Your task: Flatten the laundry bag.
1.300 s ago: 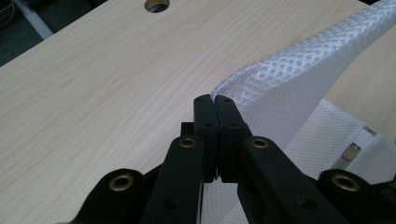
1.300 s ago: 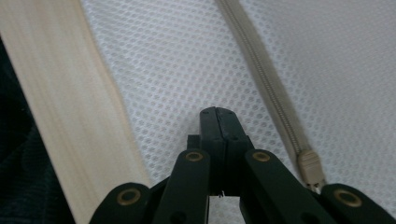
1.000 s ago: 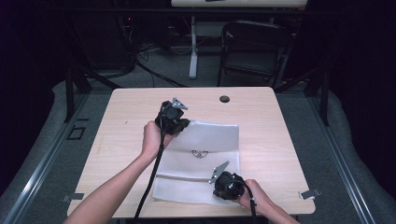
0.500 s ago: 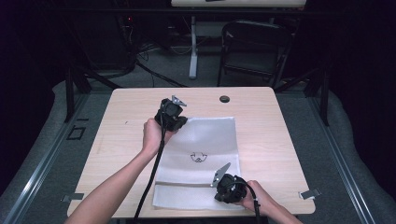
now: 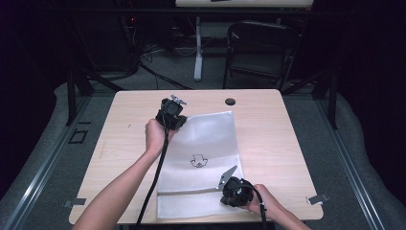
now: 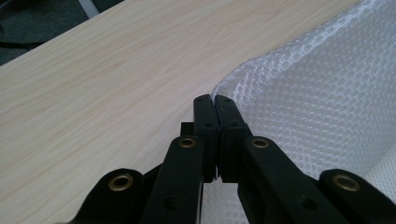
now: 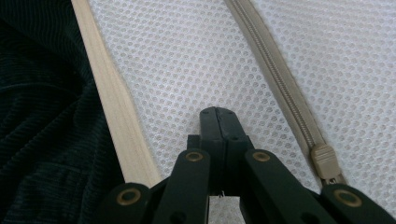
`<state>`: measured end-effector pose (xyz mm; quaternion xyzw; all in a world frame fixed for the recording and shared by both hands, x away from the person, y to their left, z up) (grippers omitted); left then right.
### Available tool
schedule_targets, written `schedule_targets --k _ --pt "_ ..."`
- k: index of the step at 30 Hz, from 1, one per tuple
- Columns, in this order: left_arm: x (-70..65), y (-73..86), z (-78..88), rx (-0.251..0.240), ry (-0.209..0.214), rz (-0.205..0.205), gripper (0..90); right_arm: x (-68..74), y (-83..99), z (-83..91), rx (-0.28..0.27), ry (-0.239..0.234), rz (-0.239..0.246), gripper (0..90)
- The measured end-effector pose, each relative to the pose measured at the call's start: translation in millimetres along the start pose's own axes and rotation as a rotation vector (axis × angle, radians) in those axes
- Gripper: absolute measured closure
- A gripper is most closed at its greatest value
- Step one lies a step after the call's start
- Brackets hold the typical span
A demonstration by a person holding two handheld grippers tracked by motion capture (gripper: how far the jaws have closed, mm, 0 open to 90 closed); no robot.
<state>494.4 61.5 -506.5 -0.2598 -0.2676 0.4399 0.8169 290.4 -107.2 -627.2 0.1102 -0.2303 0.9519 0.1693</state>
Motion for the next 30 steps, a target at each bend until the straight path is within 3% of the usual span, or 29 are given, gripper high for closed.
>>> schedule_targets --k 11,14,22,24,25,28,30 --pt "-1.1 -4.6 -23.8 0.0 -0.032 0.005 88.7 -2.5 -0.1 0.0 -0.012 -0.009 -0.026 90.0" --pt "-0.4 -5.8 -31.7 0.005 -0.033 0.01 88.2 -3.6 0.6 2.1 0.009 -0.003 -0.027 90.0" --pt "2.4 -8.9 -48.8 0.014 -0.052 0.027 85.6 -3.0 -0.4 0.5 -0.015 -0.017 -0.054 90.0" --pt "5.7 -10.1 -51.6 0.013 -0.056 0.031 81.5 -5.1 0.7 1.9 0.002 -0.004 -0.047 90.0" --pt "7.5 -10.9 -52.7 0.008 -0.052 0.038 78.9 -3.2 -1.0 -1.3 -0.041 -0.019 -0.068 90.0" --pt "12.8 -11.3 -56.6 0.007 -0.049 0.049 66.0 -6.0 1.2 2.8 0.008 -0.004 -0.047 90.0" --pt "16.0 -10.8 -57.9 0.009 -0.041 0.055 59.9 -5.2 0.6 1.2 -0.014 -0.018 -0.064 90.0"
Point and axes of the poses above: each handheld gripper's, and its own axes: z roughly backward along the jaws, y roughly out of its underside, x roughly to its left, the point moved 8 cm from there along -z, roughly forward along the jaws, and after that the axes turned 12 degrees about -y, right-handed, at the moved point
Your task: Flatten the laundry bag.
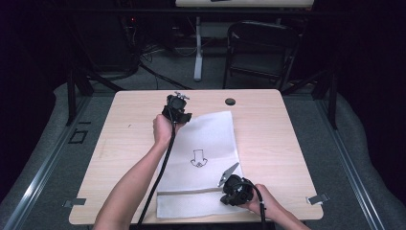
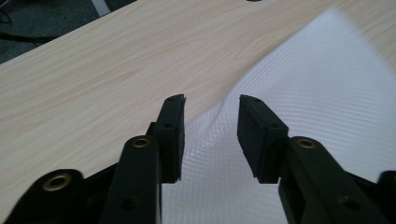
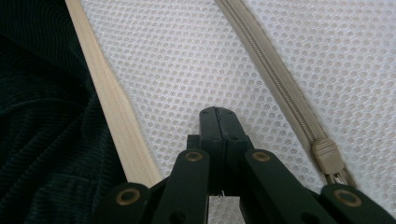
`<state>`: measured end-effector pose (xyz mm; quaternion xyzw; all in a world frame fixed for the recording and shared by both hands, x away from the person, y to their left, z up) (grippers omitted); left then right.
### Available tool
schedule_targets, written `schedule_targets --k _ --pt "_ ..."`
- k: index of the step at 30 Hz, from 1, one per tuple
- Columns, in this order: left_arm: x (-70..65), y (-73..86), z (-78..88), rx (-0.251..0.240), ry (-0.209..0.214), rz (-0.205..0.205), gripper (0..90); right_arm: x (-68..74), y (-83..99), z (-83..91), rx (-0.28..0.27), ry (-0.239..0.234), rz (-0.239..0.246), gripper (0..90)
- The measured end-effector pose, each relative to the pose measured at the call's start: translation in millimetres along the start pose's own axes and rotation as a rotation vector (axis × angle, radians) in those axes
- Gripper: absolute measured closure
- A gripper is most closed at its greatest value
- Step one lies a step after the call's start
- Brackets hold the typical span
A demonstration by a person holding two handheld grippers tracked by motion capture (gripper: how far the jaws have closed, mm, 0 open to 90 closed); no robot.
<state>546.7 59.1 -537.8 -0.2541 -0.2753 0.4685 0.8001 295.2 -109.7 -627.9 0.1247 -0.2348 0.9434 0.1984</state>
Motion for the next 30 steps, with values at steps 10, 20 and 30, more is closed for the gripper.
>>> schedule_targets --k 10,20,30 --pt "0.4 10.0 16.7 -0.025 0.064 0.01 22.0 -2.1 -4.9 14.4 -0.089 -0.006 -0.028 71.4" --pt "-12.0 39.3 49.5 -0.064 0.144 -0.015 14.5 -15.8 2.0 41.6 -0.15 0.039 -0.072 16.9" --pt "-23.2 73.6 80.6 -0.1 0.209 -0.018 10.1 -27.6 4.4 57.6 -0.165 0.061 -0.1 2.3"
Point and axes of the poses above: each handheld gripper's, and its own axes: z roughly backward along the jaws, y roughly out of its underside, x roughly to its left, the point moved 8 cm from there along -z, roughly forward along the jaws, and after that the axes turned 12 degrees about -y, right-handed, at the moved point
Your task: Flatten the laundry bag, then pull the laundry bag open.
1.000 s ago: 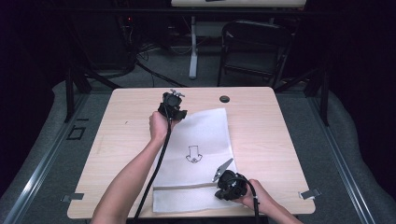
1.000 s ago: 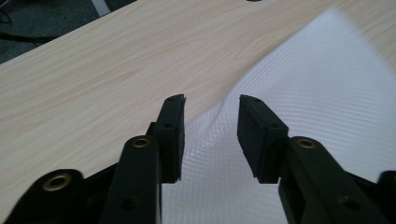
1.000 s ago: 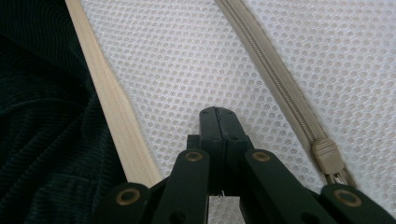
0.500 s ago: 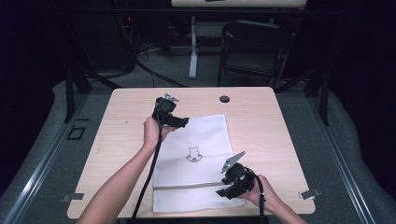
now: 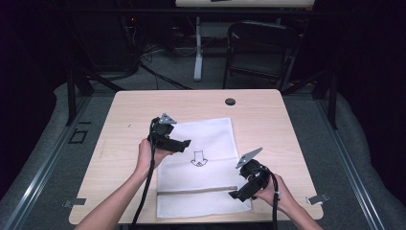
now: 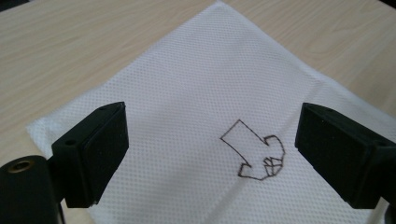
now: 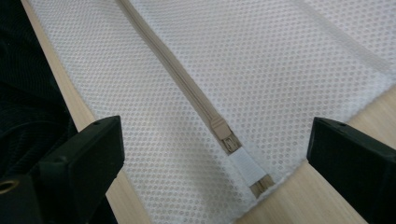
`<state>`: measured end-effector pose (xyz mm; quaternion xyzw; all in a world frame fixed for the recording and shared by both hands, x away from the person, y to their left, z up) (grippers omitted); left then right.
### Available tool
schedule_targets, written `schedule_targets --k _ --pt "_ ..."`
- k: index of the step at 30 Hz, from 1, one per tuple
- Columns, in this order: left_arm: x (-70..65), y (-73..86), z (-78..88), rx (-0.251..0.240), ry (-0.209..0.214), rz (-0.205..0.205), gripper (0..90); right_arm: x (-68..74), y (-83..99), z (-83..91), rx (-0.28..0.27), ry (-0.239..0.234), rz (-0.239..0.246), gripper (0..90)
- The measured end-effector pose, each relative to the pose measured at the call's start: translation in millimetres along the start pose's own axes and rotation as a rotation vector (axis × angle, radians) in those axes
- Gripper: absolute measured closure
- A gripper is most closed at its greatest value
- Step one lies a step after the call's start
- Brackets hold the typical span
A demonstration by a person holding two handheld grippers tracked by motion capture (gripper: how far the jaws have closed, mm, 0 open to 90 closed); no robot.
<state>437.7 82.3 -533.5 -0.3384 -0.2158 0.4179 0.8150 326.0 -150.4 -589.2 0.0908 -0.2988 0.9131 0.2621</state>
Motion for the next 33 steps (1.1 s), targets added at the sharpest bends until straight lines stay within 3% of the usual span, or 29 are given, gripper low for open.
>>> schedule_targets --k 2,4,8,13,23,33 --pt "-1.8 6.0 5.6 0.003 0.0 -0.005 9.4 -3.1 2.6 2.6 0.005 0.006 -0.012 1.0" --pt "-2.4 10.8 10.6 -0.019 0.007 0.021 8.7 -5.8 5.6 5.6 0.011 0.01 -0.025 0.0" --pt "-5.0 22.6 15.1 0.011 0.034 0.019 7.4 -10.4 8.0 15.4 -0.004 0.026 -0.021 0.0" --pt "-6.0 23.1 18.0 0.007 0.054 0.018 7.3 -14.7 10.0 26.8 -0.046 0.044 -0.024 0.0" --pt "-20.4 25.1 18.1 0.017 0.061 -0.019 8.0 -20.8 18.5 31.7 -0.06 0.054 -0.053 1.1" --pt "-46.4 25.2 11.4 0.027 0.11 -0.068 9.5 -26.1 20.9 35.4 -0.07 0.081 -0.065 9.8"
Point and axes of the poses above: each handheld gripper's, and its own axes: z roughly backward along the jaws, y roughly out of its underside, x roughly to its left, the point moved 8 cm from there along -z, roughly forward along the jaws, and after that the axes turned 12 degrees about -y, right-handed, at the moved point
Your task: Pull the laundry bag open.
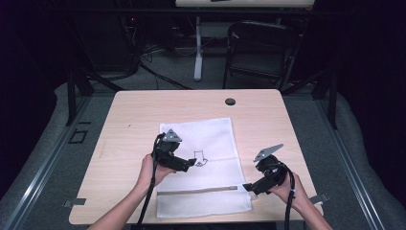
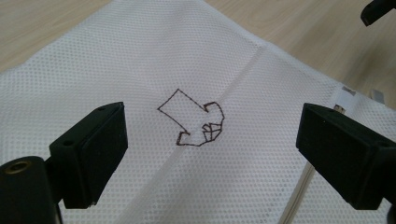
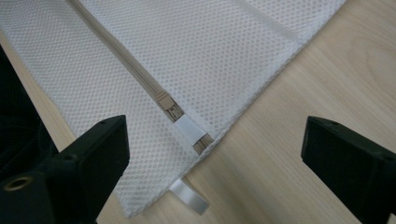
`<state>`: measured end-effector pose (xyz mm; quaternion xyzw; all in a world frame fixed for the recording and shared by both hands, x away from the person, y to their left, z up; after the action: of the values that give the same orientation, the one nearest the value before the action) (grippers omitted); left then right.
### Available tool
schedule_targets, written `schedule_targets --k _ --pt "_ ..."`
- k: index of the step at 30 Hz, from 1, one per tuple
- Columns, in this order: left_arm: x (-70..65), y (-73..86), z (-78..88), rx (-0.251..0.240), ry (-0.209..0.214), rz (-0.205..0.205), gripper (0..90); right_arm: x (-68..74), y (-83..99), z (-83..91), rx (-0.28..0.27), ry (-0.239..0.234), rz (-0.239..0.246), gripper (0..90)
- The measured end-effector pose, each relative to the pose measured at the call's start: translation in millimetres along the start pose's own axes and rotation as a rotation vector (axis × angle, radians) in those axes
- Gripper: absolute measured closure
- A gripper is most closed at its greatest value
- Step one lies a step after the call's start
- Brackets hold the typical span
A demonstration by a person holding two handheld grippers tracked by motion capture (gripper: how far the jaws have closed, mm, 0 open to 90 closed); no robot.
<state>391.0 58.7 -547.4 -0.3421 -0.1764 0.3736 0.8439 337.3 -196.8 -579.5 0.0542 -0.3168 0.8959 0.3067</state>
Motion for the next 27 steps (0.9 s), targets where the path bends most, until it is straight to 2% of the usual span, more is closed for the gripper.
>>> schedule_targets --k 3,5,8,10,12,14,15,16,17,18,21,24,27 --pt "-6.3 -3.8 0.6 -0.029 0.001 -0.017 11.4 0.3 1.3 2.3 -0.016 0.006 -0.012 14.3" --pt "-12.7 -3.9 -1.4 -0.029 0.012 -0.025 11.7 -0.8 0.9 3.7 -0.034 0.016 -0.023 18.1" --pt "-23.4 -2.2 -7.8 -0.019 0.027 -0.054 12.0 0.3 -0.3 3.0 -0.04 0.009 -0.026 23.5" --pt "-31.0 -1.1 -12.4 -0.014 0.04 -0.072 11.9 -1.1 -0.3 1.6 -0.034 0.029 -0.029 25.7" --pt "-39.3 -0.1 -17.9 -0.006 0.055 -0.08 11.6 -0.8 -0.6 -0.6 -0.032 0.018 -0.03 28.3" --pt "-47.4 0.9 -22.7 0.004 0.07 -0.108 12.4 0.0 -0.7 -3.8 -0.037 0.008 -0.039 33.5" --pt "-52.9 1.1 -25.5 0.007 0.079 -0.122 13.3 -0.6 0.1 -4.6 -0.026 0.01 -0.032 38.3" --pt "-55.9 1.3 -27.3 0.008 0.084 -0.127 14.7 -0.4 0.0 -6.7 -0.026 0.013 -0.024 46.6" --pt "-60.5 1.2 -29.6 0.005 0.098 -0.126 15.3 0.0 0.3 -7.9 -0.021 0.007 -0.022 48.8" --pt "-65.4 1.6 -32.0 0.006 0.111 -0.13 15.4 0.8 0.5 -9.7 -0.021 0.003 -0.029 55.6" --pt "-80.0 3.8 -39.7 0.015 0.143 -0.16 17.3 1.3 2.4 -14.3 0.001 0.003 -0.028 68.9" --pt "-94.8 6.3 -47.2 0.013 0.167 -0.197 22.0 1.9 3.5 -20.8 0.008 -0.008 -0.029 79.8" --pt "-107.4 10.4 -53.6 0.027 0.192 -0.238 26.3 3.0 4.4 -25.4 0.021 -0.012 -0.03 87.0"
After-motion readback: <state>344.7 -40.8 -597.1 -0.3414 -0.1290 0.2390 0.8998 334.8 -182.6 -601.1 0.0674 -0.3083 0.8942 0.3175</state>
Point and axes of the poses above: each handheld gripper's, and its own axes: z roughly backward along the jaws, y roughly out of its underside, x roughly to its left, the point moved 8 cm from there along -z, roughly forward along the jaws, and after that the axes turned 12 degrees about -y, right-handed, at the moved point
